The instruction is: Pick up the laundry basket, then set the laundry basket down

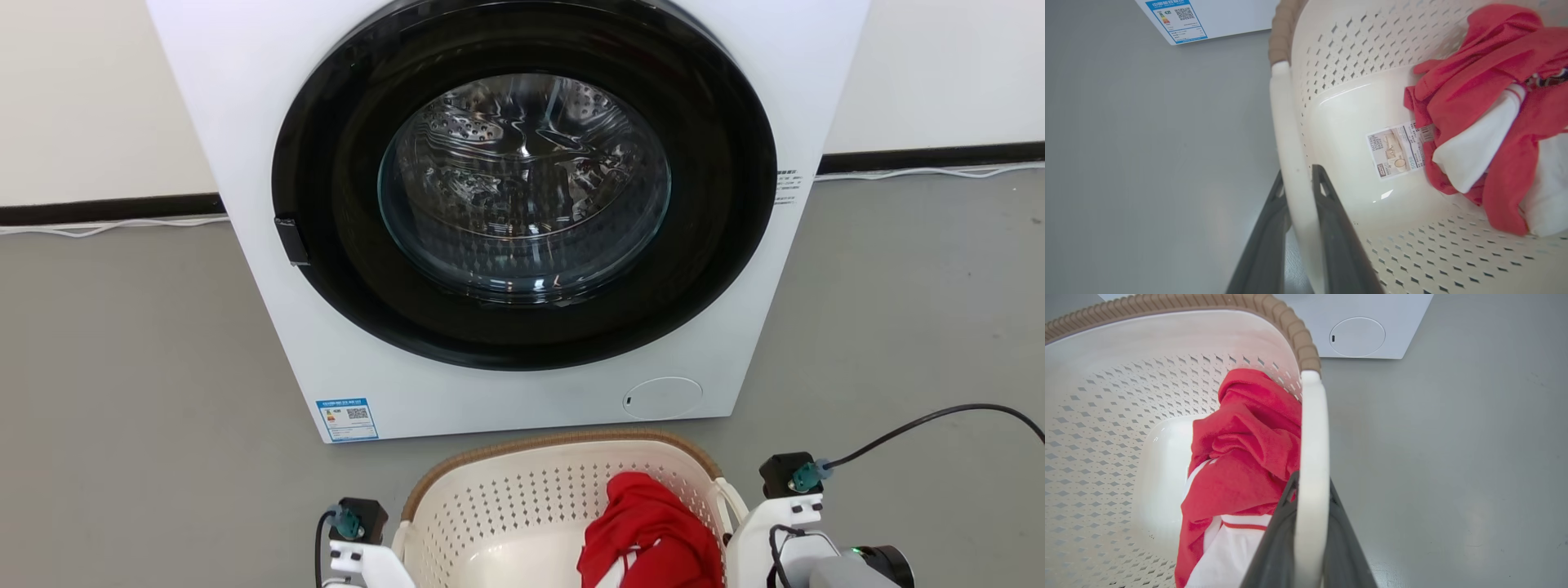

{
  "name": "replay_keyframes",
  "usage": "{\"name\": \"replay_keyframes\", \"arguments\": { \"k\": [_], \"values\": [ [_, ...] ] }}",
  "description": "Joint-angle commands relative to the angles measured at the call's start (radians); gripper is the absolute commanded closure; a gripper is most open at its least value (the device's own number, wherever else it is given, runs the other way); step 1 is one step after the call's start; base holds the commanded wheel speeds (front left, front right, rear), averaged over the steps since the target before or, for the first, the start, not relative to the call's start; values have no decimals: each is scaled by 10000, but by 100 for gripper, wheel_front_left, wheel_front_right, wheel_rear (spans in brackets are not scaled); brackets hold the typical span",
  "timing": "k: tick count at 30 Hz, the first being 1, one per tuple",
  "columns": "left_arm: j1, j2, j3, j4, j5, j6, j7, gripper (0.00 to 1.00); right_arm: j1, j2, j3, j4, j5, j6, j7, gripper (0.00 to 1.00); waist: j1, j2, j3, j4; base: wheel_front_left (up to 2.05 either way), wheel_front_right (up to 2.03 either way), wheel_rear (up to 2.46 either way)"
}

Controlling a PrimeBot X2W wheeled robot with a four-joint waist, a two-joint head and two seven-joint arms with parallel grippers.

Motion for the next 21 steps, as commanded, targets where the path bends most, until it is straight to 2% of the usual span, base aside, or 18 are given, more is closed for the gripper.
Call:
{"name": "replay_keyframes", "arguments": {
  "k": [1, 21],
  "values": [
    [-77, 108, 62, -233, 78, -101, -36, 100, -101, 141, 254, -293, 61, 87, -7, 100, 1, -1, -21, -2, 0, 0, 0],
    [-164, 108, -452, -203, -323, -49, 64, 100, -168, 141, 932, -152, 817, 87, -65, 100, 1, -1, 6, -73, 0, 0, 0]
  ]
}}
